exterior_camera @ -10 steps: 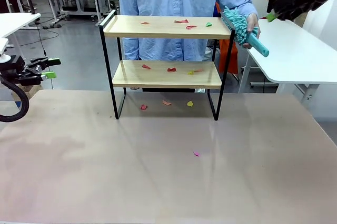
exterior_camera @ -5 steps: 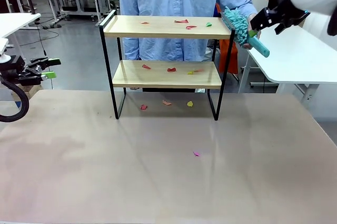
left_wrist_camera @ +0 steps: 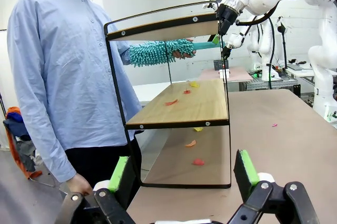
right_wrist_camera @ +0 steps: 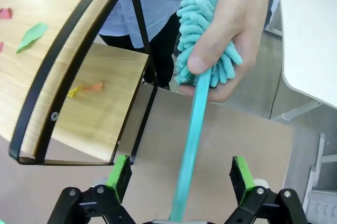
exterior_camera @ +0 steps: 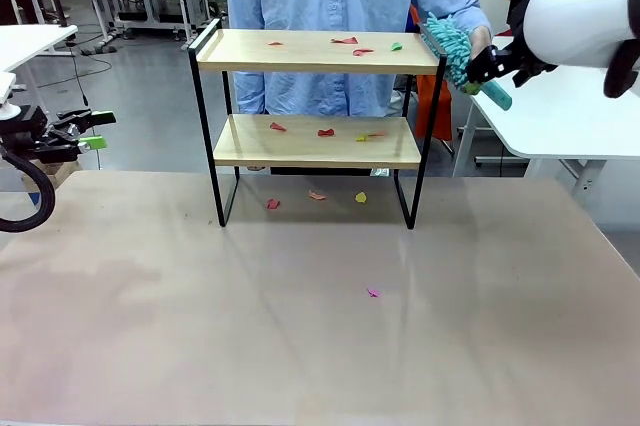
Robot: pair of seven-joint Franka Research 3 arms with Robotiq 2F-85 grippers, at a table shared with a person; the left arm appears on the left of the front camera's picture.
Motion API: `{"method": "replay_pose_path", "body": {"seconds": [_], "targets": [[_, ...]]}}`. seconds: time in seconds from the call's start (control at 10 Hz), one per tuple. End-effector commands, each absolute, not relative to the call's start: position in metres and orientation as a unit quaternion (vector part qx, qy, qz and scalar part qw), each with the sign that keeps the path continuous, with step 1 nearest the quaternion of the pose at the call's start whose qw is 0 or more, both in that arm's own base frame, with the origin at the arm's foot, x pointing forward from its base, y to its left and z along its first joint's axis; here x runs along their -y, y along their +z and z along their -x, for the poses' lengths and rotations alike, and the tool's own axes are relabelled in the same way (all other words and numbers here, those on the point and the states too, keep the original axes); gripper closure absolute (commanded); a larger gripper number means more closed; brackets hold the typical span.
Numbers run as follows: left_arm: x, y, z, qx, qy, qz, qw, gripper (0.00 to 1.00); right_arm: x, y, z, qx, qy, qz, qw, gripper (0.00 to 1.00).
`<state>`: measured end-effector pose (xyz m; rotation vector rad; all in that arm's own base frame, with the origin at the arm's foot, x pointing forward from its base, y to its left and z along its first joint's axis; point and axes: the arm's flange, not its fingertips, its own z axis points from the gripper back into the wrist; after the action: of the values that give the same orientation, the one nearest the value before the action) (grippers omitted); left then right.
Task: Clean the shelf.
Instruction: Pick up the Duster handed by the human.
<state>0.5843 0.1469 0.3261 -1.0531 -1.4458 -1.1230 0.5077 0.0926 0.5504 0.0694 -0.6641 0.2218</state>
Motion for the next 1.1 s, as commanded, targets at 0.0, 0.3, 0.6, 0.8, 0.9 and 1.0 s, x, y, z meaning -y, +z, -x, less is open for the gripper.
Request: {"method": "replay_pose_path", "body": {"seconds": [0.0, 0.3, 0.6, 0.8, 0.9, 1.0], "targets": [[-0.147, 0.3281, -0.584, 0.594, -0.47, 0.432, 0.49, 0.0, -0.1001, 0.5452, -0.5086, 0.335, 0.089, -0.027, 0.937, 0.19], [-0.147, 0.3281, -0.584, 0.594, -0.47, 0.432, 0.49, 0.0, -0.0959, 0.5445, -0.5073, 0.322, 0.076, -0.025, 0.943, 1.0], [-0.147, 0.3281, -0.584, 0.594, -0.47, 0.432, 0.49, 0.0, -0.0958, 0.5471, -0.5057, 0.323, 0.058, -0.014, 0.945, 0.97], [-0.147, 0.3281, -0.584, 0.594, -0.47, 0.432, 0.49, 0.0, -0.0968, 0.5494, -0.5056, 0.32, 0.049, -0.004, 0.946, 1.0], [-0.147, 0.3281, -0.584, 0.594, -0.47, 0.432, 0.49, 0.0, -0.0969, 0.5488, -0.5059, 0.309, 0.041, 0.002, 0.95, 1.0], [-0.147, 0.3281, -0.584, 0.594, -0.47, 0.432, 0.49, 0.0, -0.0963, 0.5483, -0.5063, 0.305, 0.027, 0.006, 0.952, 1.0]]}}
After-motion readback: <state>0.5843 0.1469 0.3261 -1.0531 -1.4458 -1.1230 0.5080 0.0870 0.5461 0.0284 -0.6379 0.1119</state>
